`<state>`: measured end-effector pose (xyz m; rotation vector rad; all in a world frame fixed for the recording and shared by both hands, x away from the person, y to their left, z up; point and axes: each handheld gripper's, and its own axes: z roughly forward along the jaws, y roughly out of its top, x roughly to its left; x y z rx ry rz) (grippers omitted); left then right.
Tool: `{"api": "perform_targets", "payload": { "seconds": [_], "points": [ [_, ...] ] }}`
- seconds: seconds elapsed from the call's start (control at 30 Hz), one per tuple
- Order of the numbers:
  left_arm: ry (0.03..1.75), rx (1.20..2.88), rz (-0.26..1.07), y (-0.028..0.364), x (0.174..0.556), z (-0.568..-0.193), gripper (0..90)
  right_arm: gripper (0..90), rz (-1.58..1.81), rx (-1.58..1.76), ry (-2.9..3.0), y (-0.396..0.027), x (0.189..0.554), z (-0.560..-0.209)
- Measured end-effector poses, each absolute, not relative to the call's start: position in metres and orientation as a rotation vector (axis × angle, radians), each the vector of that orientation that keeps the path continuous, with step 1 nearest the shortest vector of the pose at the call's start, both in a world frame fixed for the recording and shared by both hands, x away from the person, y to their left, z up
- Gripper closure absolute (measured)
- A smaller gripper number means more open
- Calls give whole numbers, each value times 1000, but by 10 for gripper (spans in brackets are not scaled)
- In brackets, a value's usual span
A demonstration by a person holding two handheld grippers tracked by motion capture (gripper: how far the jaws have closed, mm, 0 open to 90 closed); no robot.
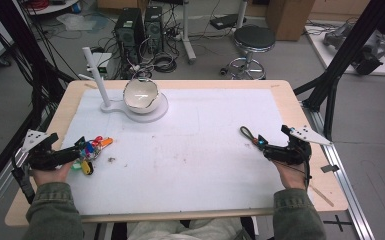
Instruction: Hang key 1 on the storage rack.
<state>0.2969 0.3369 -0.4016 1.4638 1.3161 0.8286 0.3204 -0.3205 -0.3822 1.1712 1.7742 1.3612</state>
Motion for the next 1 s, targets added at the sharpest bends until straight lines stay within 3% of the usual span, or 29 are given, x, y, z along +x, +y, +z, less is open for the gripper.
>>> {"api": "perform_targets", "payload": {
  "seconds": [1.0],
  "points": [
    [1324, 1461, 816, 337, 295, -404, 17, 24, 1291, 1203, 1858, -312, 329, -386]
  ]
}}
